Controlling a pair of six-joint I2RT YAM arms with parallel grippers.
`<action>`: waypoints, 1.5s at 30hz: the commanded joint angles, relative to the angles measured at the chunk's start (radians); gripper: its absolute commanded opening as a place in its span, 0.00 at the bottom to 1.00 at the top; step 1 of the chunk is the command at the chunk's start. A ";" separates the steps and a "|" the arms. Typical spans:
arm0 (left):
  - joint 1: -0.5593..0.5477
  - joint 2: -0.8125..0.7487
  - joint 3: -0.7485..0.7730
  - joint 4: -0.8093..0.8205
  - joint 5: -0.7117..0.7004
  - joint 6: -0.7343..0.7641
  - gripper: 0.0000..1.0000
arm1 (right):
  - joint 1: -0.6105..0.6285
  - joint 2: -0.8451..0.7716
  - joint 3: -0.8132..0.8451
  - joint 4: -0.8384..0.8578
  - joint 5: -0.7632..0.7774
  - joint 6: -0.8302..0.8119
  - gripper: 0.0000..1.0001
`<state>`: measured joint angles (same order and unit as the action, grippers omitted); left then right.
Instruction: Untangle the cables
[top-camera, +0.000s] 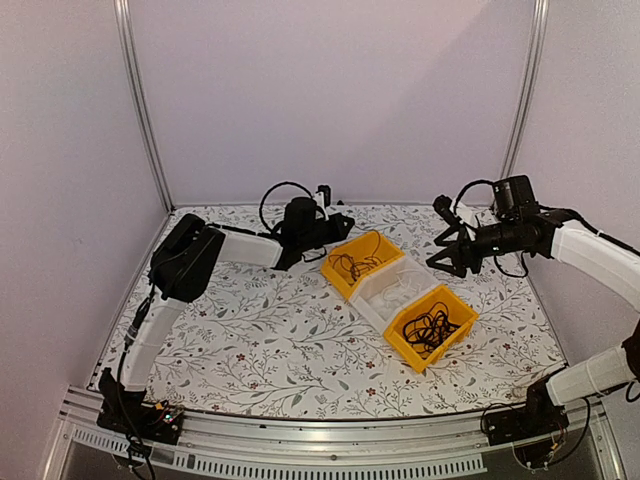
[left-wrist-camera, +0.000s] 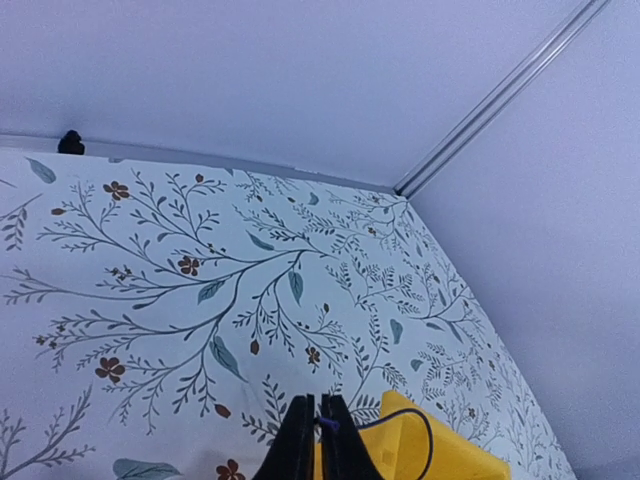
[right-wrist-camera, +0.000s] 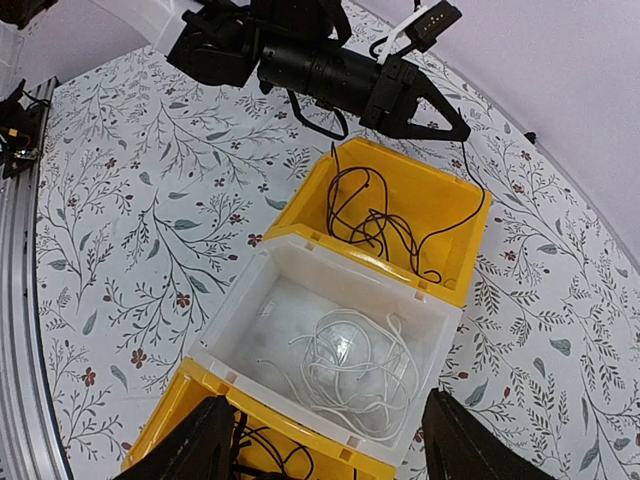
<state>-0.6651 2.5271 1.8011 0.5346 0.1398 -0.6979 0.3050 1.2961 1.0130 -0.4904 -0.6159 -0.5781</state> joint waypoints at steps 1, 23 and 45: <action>-0.016 0.003 0.022 0.026 -0.023 0.062 0.00 | -0.009 -0.022 -0.016 0.042 -0.022 0.017 0.69; -0.177 -0.293 -0.352 -0.186 -0.151 0.374 0.00 | -0.046 0.006 -0.071 0.133 -0.003 0.027 0.68; -0.215 -0.314 -0.174 -0.502 -0.402 0.419 0.22 | -0.069 0.038 0.041 0.152 0.088 0.097 0.68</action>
<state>-0.8726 2.3043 1.6333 0.0750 -0.2489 -0.3058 0.2596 1.3071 0.9684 -0.3725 -0.5701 -0.5316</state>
